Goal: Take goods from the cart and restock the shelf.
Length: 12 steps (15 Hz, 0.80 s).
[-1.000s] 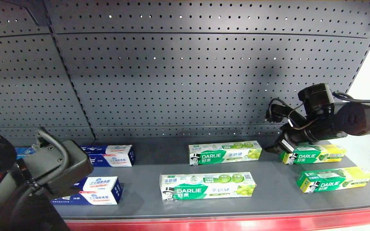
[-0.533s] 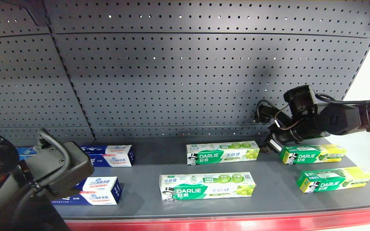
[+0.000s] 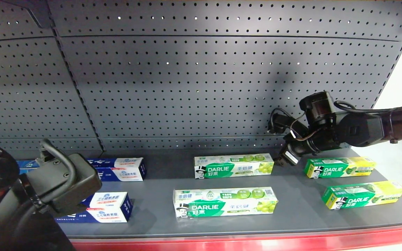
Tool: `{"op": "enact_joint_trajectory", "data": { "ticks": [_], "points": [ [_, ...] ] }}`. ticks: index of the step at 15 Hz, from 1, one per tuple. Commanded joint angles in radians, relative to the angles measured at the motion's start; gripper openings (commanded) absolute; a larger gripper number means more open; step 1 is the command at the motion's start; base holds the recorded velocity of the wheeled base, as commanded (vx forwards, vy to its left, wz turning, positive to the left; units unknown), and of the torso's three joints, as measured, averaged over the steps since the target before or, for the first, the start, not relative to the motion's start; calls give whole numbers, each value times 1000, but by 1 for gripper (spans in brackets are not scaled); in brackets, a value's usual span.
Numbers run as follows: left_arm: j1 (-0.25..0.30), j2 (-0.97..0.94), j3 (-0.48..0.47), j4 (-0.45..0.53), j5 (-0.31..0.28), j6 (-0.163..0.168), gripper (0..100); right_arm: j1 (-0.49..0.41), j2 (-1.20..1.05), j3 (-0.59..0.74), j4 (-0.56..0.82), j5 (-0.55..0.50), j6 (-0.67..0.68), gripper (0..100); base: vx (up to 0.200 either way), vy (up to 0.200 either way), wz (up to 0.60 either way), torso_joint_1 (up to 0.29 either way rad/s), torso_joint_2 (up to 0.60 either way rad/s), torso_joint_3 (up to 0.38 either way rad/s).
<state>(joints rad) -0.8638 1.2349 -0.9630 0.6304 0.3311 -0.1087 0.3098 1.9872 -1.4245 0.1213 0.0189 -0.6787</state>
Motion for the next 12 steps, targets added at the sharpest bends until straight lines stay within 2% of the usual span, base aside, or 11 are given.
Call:
{"op": "enact_joint_trajectory", "data": {
  "ticks": [1,7,12],
  "points": [
    [0,1,0,0,0,0,100,6,7,-5,0,1,-1,100,0,0,0,0,0,0],
    [0,0,3,0,0,0,100,46,8,-11,3,1,-1,100,0,0,0,0,0,0],
    [0,1,1,0,0,0,100,32,-5,-1,5,3,-2,100,0,0,0,0,0,0]
  ]
}}
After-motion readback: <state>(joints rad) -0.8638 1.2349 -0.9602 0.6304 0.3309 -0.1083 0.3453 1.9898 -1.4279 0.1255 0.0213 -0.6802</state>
